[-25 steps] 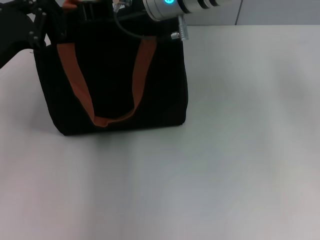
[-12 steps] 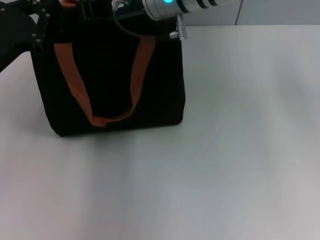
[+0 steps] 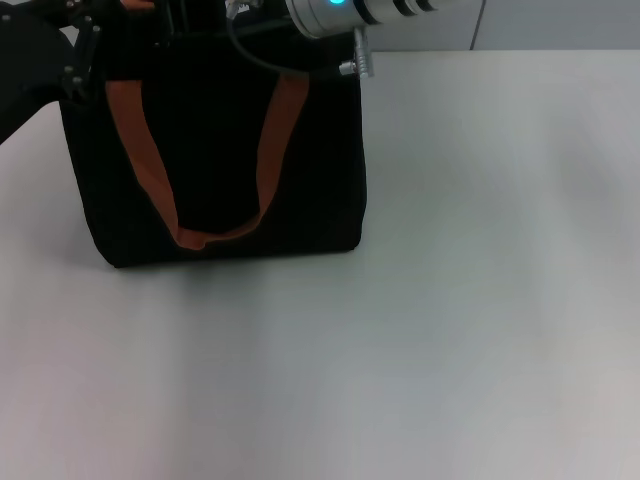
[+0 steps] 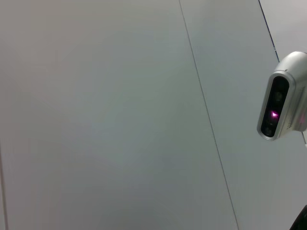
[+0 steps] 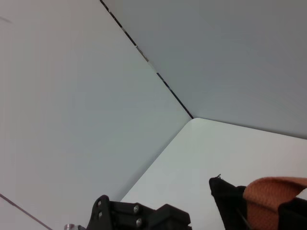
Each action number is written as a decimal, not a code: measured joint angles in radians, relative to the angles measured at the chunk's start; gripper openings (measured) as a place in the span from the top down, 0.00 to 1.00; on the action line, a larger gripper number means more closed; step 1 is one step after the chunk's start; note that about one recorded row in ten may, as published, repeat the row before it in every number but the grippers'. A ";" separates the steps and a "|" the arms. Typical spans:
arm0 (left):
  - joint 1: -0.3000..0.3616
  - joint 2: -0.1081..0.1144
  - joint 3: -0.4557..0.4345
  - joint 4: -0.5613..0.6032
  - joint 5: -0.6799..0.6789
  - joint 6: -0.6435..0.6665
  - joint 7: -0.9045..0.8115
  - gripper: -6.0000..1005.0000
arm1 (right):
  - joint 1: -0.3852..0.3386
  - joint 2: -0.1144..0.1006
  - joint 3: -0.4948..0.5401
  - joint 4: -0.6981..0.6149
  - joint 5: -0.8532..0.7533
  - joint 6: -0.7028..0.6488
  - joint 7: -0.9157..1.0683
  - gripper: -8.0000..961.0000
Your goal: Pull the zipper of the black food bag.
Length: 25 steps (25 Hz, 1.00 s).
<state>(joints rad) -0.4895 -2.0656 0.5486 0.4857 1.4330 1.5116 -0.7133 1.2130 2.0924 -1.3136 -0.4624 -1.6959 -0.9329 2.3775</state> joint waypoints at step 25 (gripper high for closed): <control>0.031 0.001 -0.008 -0.004 -0.003 -0.098 0.012 0.97 | -0.053 0.000 -0.139 -0.129 0.009 -0.002 -0.033 0.91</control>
<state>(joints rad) -0.4580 -2.0647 0.5405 0.4815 1.4295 1.4133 -0.7014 1.1595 2.0924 -1.4527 -0.5913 -1.6867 -0.9351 2.3443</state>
